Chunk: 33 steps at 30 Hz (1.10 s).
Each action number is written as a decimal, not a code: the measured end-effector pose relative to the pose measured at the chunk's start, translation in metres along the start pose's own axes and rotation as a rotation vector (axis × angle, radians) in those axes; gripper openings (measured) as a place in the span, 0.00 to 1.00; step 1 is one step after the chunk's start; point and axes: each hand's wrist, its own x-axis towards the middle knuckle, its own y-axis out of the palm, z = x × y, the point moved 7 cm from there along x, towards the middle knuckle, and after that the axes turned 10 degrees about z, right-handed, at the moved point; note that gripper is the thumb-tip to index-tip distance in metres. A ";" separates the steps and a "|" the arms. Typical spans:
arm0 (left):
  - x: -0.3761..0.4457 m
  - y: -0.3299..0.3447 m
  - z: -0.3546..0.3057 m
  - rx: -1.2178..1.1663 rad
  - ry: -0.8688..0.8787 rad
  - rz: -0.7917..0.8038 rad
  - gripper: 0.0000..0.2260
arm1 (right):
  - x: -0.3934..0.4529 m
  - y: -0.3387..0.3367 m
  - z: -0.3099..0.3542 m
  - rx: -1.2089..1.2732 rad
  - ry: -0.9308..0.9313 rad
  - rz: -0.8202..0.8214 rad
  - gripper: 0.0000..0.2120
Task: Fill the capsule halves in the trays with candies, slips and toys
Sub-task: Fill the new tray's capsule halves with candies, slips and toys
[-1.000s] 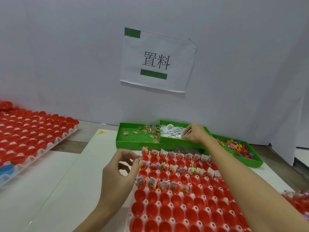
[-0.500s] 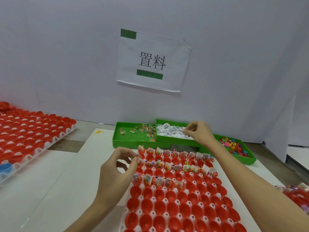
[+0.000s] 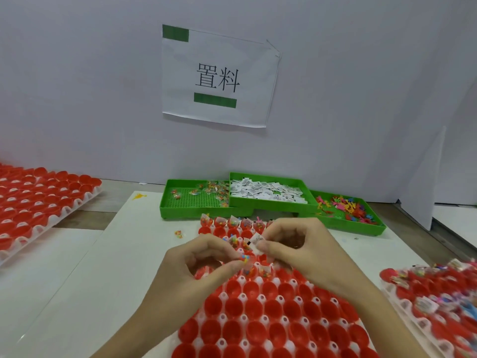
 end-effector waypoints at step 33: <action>-0.001 -0.010 0.026 -0.168 -0.184 -0.108 0.15 | 0.042 -0.171 -0.147 -0.385 0.462 -0.613 0.09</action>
